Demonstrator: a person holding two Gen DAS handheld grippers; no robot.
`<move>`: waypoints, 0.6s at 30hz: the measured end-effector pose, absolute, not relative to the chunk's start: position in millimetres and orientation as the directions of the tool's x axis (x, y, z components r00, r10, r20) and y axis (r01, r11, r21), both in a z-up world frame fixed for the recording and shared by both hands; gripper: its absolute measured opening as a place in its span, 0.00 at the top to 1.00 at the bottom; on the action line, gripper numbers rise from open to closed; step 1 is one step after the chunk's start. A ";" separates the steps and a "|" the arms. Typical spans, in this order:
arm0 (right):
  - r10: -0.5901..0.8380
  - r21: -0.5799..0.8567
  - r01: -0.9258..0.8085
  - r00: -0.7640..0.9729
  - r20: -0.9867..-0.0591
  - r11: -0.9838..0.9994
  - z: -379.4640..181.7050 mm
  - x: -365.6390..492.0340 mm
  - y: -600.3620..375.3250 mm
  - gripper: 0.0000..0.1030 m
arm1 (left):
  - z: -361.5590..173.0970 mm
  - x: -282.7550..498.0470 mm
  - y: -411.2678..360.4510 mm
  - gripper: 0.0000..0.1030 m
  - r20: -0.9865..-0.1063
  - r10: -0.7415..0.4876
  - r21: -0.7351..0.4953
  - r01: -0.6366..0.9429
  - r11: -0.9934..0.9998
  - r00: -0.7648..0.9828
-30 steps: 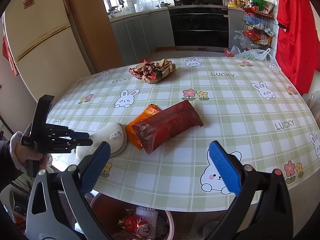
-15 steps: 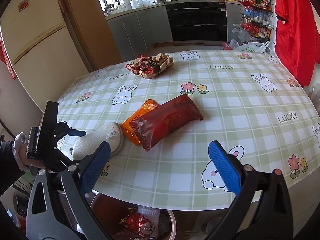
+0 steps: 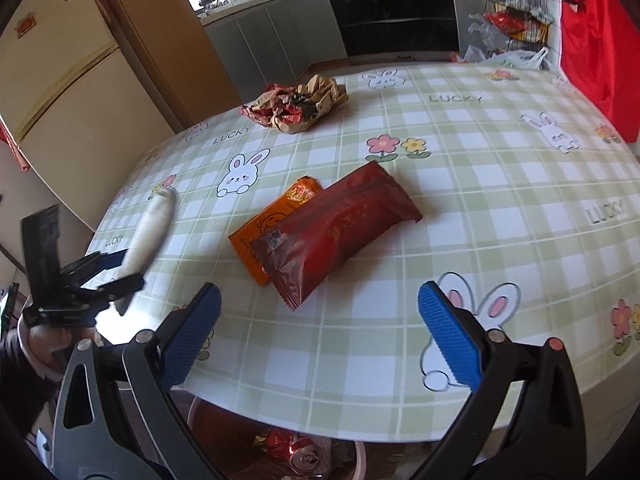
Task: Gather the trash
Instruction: 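Grasp the dark red snack bag with the right tool while the left holds the pad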
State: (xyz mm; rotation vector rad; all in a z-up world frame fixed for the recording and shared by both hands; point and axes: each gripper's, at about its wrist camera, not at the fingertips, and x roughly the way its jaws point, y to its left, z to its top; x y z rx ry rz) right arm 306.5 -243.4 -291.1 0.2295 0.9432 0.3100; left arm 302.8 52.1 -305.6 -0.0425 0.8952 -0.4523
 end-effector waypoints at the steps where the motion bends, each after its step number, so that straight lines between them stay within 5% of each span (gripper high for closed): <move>1: 0.361 0.336 -0.150 0.545 -0.756 0.930 -294.5 312.4 -241.7 0.06 | -301.2 296.8 57.9 0.13 -0.722 -0.395 -0.246 0.324 0.914 0.567; 4: 0.410 0.429 -0.091 0.522 -0.748 0.899 -309.2 336.5 -239.1 0.24 | -291.9 281.4 68.9 0.13 -0.669 -0.362 -0.292 0.218 0.931 0.649; 11: 0.342 0.452 0.086 0.535 -0.773 0.888 -330.2 379.7 -241.1 0.29 | -276.9 238.8 73.5 0.13 -0.579 -0.336 -0.415 0.086 0.906 0.742; 18: 0.292 0.380 0.055 0.542 -0.788 0.923 -328.6 391.4 -232.1 0.69 | -273.5 212.8 65.6 0.13 -0.579 -0.309 -0.380 0.086 0.921 0.755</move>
